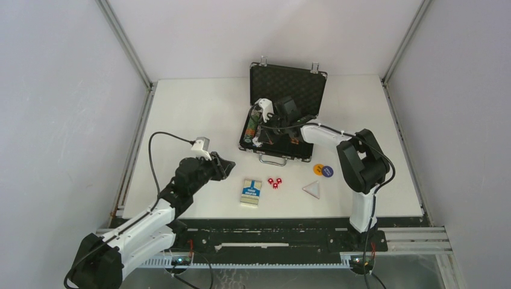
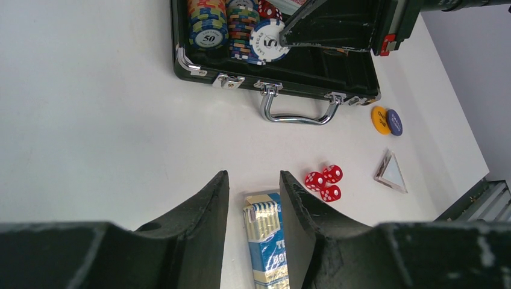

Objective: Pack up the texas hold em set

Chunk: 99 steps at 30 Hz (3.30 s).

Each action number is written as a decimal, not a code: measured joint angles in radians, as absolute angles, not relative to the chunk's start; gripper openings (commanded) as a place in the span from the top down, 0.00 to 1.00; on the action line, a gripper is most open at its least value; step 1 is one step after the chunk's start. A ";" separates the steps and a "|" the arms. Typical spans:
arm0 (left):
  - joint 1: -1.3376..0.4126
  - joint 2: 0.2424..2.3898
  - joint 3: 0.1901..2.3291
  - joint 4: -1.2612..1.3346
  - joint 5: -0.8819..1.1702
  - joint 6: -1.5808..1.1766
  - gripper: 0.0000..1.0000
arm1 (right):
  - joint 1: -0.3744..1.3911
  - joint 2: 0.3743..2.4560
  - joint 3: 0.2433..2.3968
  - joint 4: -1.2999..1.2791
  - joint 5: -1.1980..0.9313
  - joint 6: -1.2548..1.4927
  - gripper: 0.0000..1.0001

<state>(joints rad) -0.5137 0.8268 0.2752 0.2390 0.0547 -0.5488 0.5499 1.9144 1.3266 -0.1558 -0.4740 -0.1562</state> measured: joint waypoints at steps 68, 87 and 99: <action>-0.507 0.857 0.275 0.253 0.060 -0.549 0.60 | 0.577 1.985 1.344 -0.137 -0.311 -0.261 0.66; -0.507 0.882 0.275 0.268 0.083 -0.550 0.60 | 0.549 1.872 1.279 -0.091 -0.196 -0.248 0.38; -0.507 0.881 0.275 0.268 0.085 -0.550 0.60 | 0.552 1.789 1.225 -0.067 -0.187 -0.130 0.42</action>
<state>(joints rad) -0.5072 0.8810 0.2752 0.2676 0.0853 -0.5499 0.5518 1.7885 1.2255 -0.0666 -0.1875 -0.1295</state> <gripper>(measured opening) 0.397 0.577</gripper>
